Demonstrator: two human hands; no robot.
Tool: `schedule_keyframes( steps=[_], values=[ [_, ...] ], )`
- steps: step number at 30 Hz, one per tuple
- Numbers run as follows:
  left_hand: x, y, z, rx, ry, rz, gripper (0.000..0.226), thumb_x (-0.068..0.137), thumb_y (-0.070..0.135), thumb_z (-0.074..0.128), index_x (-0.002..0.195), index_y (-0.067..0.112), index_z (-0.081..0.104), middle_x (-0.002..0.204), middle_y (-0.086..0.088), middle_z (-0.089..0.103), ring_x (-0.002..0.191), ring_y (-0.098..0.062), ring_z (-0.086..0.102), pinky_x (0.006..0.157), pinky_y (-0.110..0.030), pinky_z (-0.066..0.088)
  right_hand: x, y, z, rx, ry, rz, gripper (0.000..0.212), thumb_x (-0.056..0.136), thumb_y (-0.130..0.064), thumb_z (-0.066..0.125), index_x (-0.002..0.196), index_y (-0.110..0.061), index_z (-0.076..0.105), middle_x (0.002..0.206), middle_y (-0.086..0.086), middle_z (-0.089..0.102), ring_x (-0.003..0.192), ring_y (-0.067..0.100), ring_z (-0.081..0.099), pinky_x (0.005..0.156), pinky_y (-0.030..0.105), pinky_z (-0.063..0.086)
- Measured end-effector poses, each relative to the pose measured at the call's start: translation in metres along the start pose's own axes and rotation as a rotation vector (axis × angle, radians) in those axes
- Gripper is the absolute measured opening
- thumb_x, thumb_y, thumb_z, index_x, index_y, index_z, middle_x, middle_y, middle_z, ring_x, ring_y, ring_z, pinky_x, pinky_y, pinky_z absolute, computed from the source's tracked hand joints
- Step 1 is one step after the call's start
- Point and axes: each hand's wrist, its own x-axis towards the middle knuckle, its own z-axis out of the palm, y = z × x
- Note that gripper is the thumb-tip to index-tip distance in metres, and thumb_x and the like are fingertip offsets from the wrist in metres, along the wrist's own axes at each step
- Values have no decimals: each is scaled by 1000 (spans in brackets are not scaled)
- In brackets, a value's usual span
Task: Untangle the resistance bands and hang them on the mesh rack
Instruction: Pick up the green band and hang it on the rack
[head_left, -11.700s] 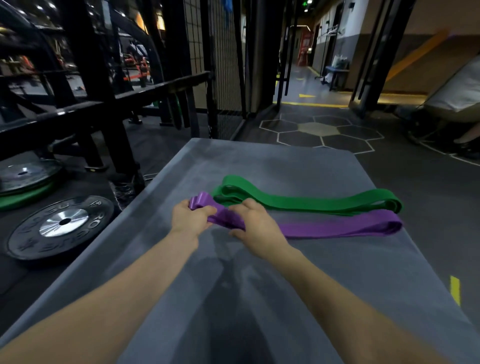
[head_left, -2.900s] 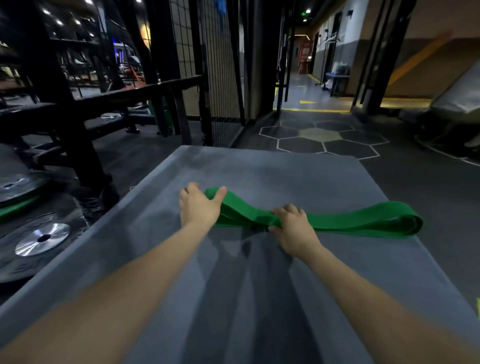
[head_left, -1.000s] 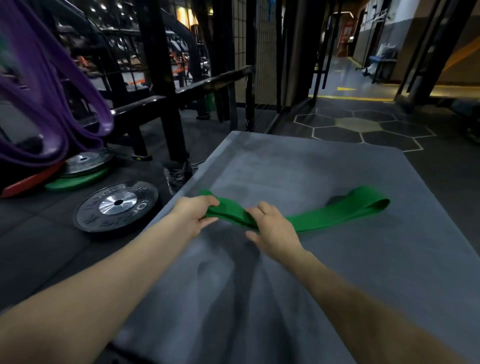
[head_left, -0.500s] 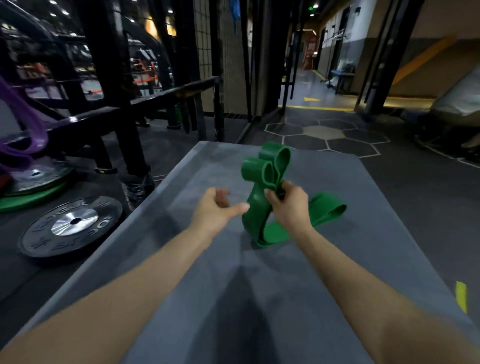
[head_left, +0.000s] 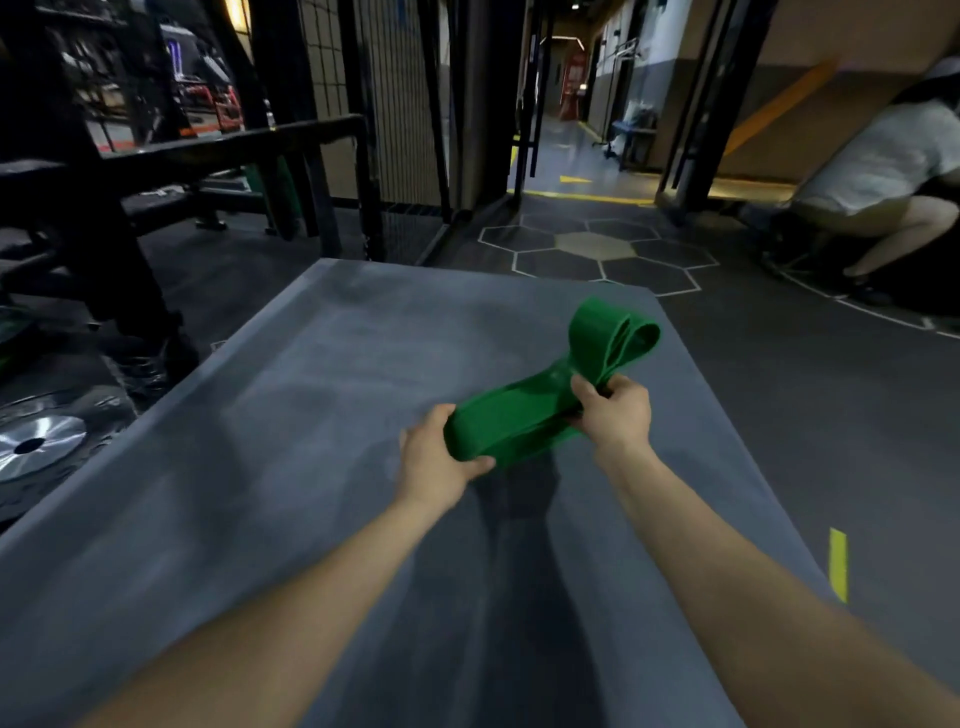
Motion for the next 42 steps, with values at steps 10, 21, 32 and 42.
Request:
schedule_keyframes(
  steps=[10,21,32,42],
  values=[
    [9,0,-6,12,-38,-22,61,55,22,89,109,14,61,99,1,64,89,-16,59,77,-23,44,6,15,9,67,-17,95,22,89,-19,62,73,-7,52,71,9,60,68,26,61,81,50,54],
    [31,54,-41,44,-164,-30,46,50,22,91,90,12,72,85,-4,72,72,-11,62,66,-22,46,-9,-9,-14,-314,-89,28,64,73,-67,57,71,-3,58,74,16,63,74,34,62,64,43,52],
    [18,166,-147,364,-267,-3,60,48,35,91,101,13,71,101,-1,70,91,-16,63,82,-31,53,-94,-117,-31,-646,41,-721,24,87,-40,59,78,-17,57,80,-1,58,83,22,54,64,33,43],
    [-29,198,-217,458,-383,-2,19,56,22,88,67,17,72,55,8,62,49,-2,56,42,-13,39,-158,-142,23,-967,-55,-1315,32,56,-18,82,83,-13,66,78,4,58,69,26,57,36,26,30]
  ],
)
